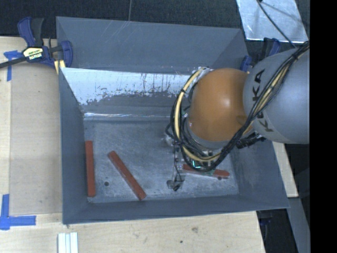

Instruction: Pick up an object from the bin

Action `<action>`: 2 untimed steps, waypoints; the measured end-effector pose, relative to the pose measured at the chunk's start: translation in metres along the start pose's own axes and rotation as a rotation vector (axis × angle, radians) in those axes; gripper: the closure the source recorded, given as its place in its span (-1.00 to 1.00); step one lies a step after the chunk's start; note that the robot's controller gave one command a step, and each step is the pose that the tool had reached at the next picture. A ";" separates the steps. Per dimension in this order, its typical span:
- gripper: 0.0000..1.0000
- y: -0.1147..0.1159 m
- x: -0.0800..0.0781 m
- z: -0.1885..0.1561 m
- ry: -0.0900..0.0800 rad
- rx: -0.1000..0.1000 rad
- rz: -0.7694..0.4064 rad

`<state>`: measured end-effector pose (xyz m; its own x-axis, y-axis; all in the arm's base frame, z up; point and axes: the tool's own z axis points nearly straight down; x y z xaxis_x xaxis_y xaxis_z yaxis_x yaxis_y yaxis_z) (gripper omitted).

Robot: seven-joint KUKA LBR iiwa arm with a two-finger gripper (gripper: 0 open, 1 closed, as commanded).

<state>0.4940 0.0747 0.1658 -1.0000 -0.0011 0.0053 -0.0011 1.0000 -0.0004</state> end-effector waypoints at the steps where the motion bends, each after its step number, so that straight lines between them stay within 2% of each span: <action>1: -1.00 -0.097 -0.040 0.079 -0.002 0.004 0.046; 2: -1.00 -0.113 -0.027 0.097 -0.004 0.000 0.055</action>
Offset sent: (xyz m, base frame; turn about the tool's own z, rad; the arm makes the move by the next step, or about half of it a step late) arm 0.0395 -0.0906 -0.0757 0.0376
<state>0.5206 -0.0381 0.0689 -0.9985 0.0541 0.0009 0.0541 0.9985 -0.0009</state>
